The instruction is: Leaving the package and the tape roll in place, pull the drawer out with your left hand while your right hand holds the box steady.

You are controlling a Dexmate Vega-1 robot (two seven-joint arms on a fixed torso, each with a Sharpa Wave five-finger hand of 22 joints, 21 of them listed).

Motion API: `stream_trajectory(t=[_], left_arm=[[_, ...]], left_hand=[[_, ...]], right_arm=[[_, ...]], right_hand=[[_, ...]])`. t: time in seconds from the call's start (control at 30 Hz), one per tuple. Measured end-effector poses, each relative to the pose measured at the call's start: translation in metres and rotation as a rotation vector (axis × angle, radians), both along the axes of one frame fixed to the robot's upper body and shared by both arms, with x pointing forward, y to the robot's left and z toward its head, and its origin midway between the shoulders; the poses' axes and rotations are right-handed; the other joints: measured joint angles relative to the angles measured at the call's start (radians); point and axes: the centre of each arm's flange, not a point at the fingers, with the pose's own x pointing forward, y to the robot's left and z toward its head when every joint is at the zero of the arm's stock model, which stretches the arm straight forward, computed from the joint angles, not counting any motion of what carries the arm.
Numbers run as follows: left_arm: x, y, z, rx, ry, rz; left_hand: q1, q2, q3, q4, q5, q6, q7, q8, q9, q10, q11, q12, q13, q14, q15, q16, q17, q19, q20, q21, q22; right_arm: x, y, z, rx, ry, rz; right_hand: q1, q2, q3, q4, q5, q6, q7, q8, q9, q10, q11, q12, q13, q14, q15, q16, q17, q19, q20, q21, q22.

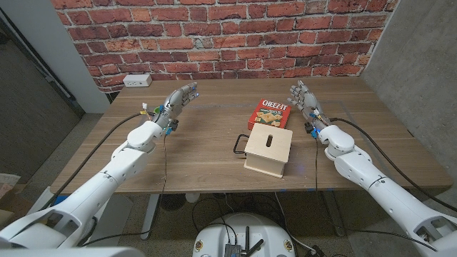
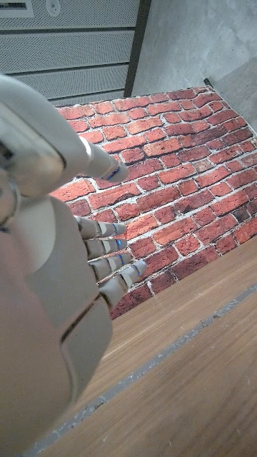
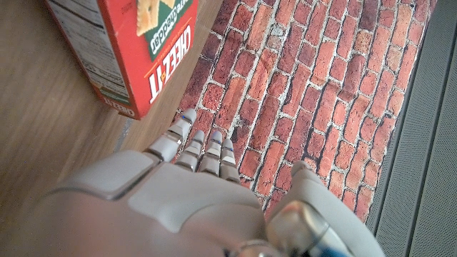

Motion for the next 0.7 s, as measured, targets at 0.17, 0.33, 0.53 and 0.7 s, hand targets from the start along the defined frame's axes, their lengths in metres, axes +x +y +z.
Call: stream_trajectory(t=[0.17, 0.33, 0.53, 0.7], left_arm=[[-0.005, -0.003, 0.004, 0.037, -0.011, -0.007], [-0.011, -0.006, 0.010, 0.095, -0.014, -0.023], [-0.015, -0.013, 0.023, 0.185, -0.023, -0.059], [-0.018, -0.017, 0.034, 0.257, -0.037, -0.080]], left_hand=[[0.034, -0.003, 0.010, -0.023, 0.000, 0.042, -0.024, 0.000, 0.000, 0.031, -0.018, 0.000, 0.000, 0.032, -0.003, 0.000, 0.000, 0.015, 0.002, 0.000, 0.000], [0.051, -0.006, 0.014, -0.027, 0.000, 0.045, -0.027, 0.000, 0.000, 0.035, -0.020, 0.000, 0.000, 0.039, 0.000, 0.000, 0.000, 0.025, 0.000, 0.000, 0.000], [0.079, -0.008, 0.019, -0.033, 0.000, 0.059, -0.034, 0.000, 0.000, 0.059, -0.044, 0.000, 0.000, 0.065, 0.001, 0.000, 0.000, 0.025, 0.000, 0.000, 0.000], [0.149, -0.011, 0.031, -0.038, 0.000, 0.106, -0.067, 0.000, 0.005, 0.111, -0.075, 0.000, 0.000, 0.115, -0.003, 0.004, 0.000, 0.039, 0.000, 0.000, 0.000]], right_arm=[[-0.002, -0.001, -0.002, -0.002, 0.002, -0.003], [-0.003, -0.002, -0.004, -0.002, 0.003, -0.007], [-0.004, -0.003, -0.004, -0.008, 0.002, -0.011], [-0.006, -0.003, -0.004, -0.012, 0.002, -0.014]], right_hand=[[0.000, 0.000, 0.000, 0.000, 0.000, 0.000, 0.000, 0.000, 0.000, 0.000, 0.000, 0.000, 0.000, 0.002, -0.002, 0.000, -0.001, 0.000, 0.000, 0.000, 0.000], [0.000, 0.000, 0.008, 0.000, 0.005, 0.004, -0.004, 0.000, 0.000, 0.005, -0.006, 0.000, 0.000, 0.005, -0.005, 0.000, -0.005, 0.000, 0.000, 0.007, 0.000], [0.000, 0.000, 0.008, 0.000, 0.006, 0.007, -0.007, 0.000, 0.000, 0.009, -0.002, 0.000, 0.000, 0.005, -0.005, 0.000, -0.005, 0.000, 0.000, 0.007, 0.000], [0.000, 0.000, 0.008, 0.000, 0.006, 0.007, -0.007, 0.000, 0.000, 0.009, -0.002, 0.000, 0.000, 0.005, -0.005, 0.000, -0.009, 0.000, 0.000, 0.007, 0.000]])
